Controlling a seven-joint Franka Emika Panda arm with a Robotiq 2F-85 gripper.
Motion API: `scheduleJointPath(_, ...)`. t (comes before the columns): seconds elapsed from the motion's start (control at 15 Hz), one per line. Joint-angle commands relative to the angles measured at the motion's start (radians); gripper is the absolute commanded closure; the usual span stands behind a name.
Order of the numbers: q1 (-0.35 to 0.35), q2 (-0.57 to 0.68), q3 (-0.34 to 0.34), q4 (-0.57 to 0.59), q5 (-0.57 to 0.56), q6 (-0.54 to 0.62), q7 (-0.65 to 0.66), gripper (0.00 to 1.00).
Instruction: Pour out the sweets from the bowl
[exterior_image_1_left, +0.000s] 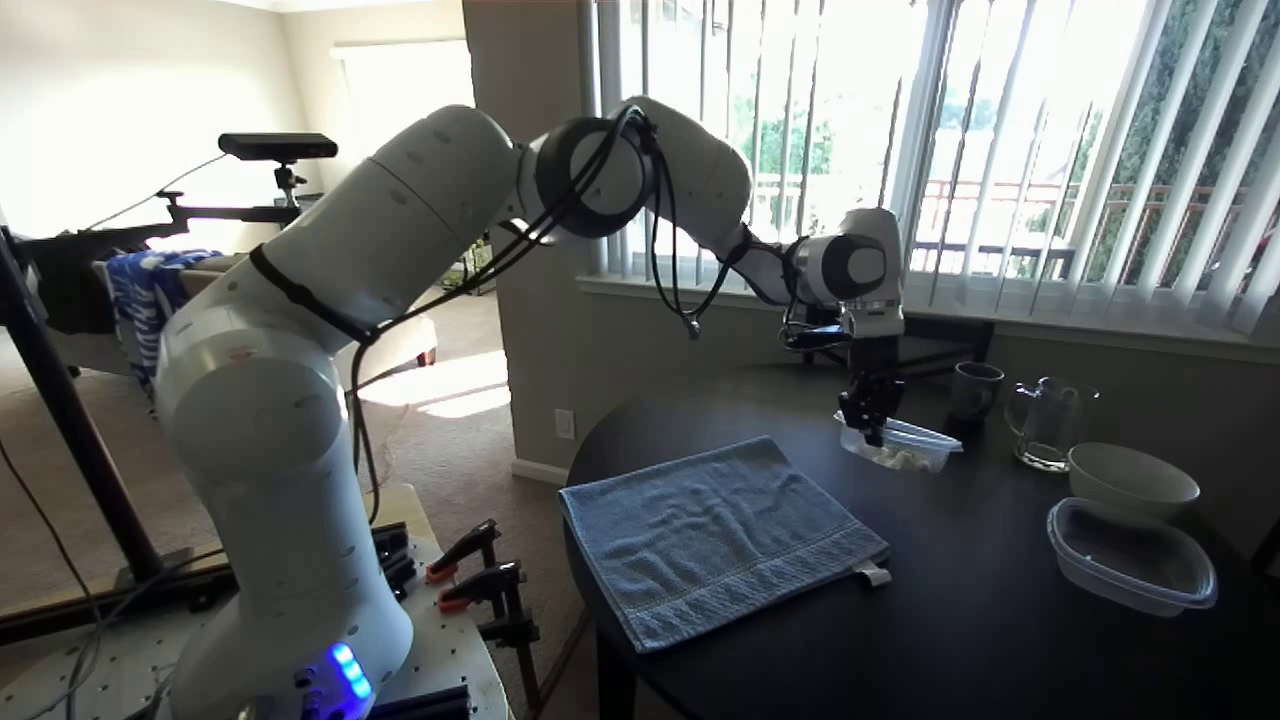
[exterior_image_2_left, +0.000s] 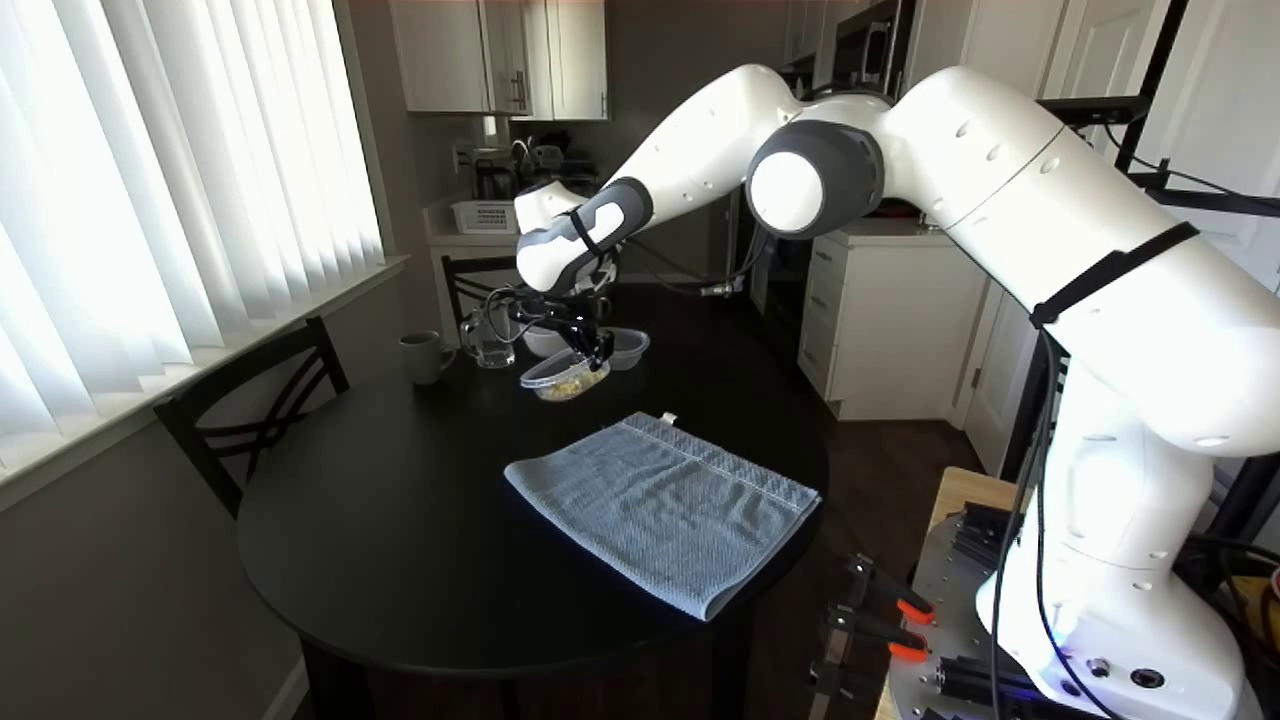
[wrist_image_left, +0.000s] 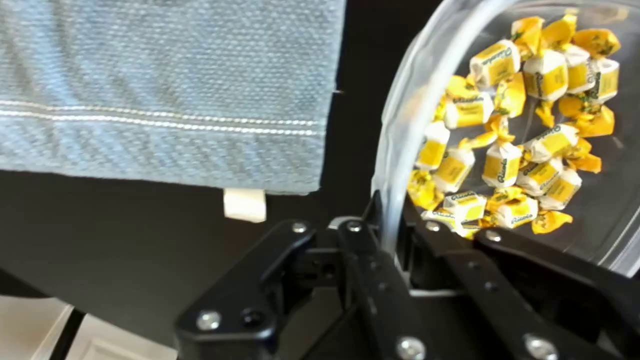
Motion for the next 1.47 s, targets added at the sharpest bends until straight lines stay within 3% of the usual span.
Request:
scheduleJointPath(0.0, 0.028, -0.089, 0.006, -0.098, -0.071, -0.197, 0.02, 0.99)
scheduleJointPath(0.47, 0.046, -0.082, 0.039, -0.067, -0.205, -0.651, -0.05, 0.99)
scheduleJointPath(0.93, 0.095, -0.083, 0.121, -0.067, -0.321, -0.955, -0.205, 0.99)
scheduleJointPath(1.4, 0.12, 0.072, 0.134, 0.072, -0.513, -1.238, -0.395, 0.99)
